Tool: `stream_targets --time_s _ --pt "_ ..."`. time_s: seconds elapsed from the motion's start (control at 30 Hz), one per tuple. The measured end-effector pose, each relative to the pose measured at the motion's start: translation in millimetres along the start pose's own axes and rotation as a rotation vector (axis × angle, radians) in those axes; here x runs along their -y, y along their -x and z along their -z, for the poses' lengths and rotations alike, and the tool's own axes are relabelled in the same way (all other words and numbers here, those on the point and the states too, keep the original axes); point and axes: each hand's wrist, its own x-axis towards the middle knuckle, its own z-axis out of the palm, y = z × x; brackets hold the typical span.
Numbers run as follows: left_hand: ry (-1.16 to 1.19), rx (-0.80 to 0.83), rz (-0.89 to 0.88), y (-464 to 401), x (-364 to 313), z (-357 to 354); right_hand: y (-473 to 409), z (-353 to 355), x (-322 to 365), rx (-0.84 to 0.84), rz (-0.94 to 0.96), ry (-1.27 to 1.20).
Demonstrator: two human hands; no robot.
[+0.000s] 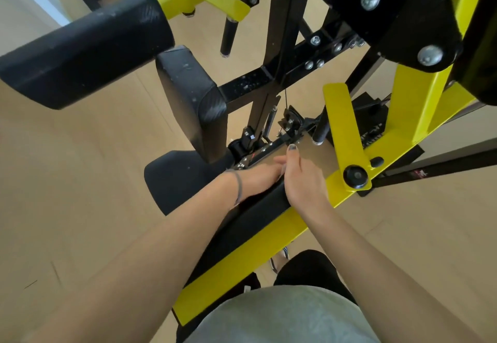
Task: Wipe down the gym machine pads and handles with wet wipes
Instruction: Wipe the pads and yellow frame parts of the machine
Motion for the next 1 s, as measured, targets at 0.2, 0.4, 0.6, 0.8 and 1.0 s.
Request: stream_targets --time_s 0.2,0.4,0.6,0.8,1.0 --pt "-0.032 0.097 0.218 5 48 23 -1 -3 -4 0.002 0.011 -0.022" --pt "-0.005 0.104 0.416 -9 137 45 -4 -5 -5 0.031 0.027 0.031" --pt "0.009 0.117 0.114 29 30 10 -4 -5 -6 0.019 0.049 0.029" --pt "-0.165 -0.086 0.238 117 120 21 -3 -5 -6 0.032 0.062 0.057" --pt "-0.174 -0.271 0.289 131 114 6 1 -3 -3 0.025 0.125 0.1"
